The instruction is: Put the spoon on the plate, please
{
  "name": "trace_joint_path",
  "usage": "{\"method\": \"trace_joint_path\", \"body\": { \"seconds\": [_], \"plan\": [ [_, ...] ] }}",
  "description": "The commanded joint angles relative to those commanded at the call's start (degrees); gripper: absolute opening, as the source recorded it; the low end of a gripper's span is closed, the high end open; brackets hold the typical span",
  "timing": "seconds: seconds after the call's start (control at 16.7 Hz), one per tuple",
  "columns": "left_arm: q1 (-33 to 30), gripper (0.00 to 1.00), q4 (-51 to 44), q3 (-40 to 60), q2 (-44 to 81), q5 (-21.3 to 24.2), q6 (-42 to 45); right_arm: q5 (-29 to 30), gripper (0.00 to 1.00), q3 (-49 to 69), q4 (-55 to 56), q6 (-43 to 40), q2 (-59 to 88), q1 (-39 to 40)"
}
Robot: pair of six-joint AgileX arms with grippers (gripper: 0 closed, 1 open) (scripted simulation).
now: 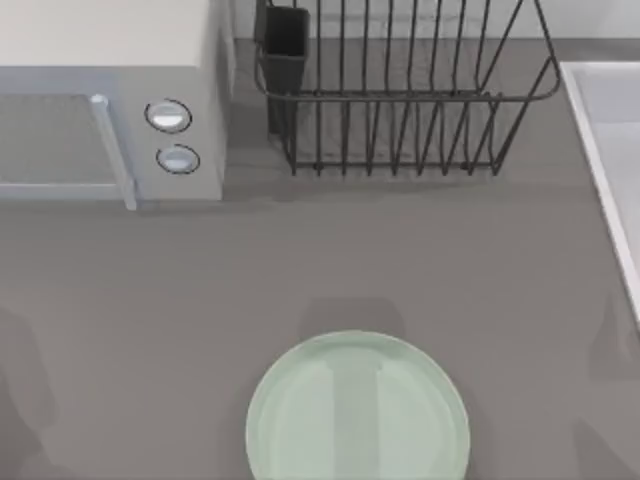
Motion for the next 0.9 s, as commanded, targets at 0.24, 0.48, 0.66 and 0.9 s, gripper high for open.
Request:
{"method": "trace_joint_path", "body": {
  "seconds": [0.24,0.48,0.66,0.9],
  "plan": [
    [0.1,1.0,10.7,-5.5,5.1,0.0,0.2,0.0,1.0,0.0,0.0,0.0,0.0,0.0],
    [0.1,1.0,12.8,-6.8,6.2,0.0,0.2,0.0,1.0,0.0,0.0,0.0,0.0,0.0],
    [0.1,0.92,12.8,-6.8,6.2,0.0,0.2,0.0,1.0,0.0,0.0,0.0,0.0,0.0],
    [0.1,0.62,12.8,-6.8,6.2,0.0,0.2,0.0,1.0,0.0,0.0,0.0,0.0,0.0]
  ]
}}
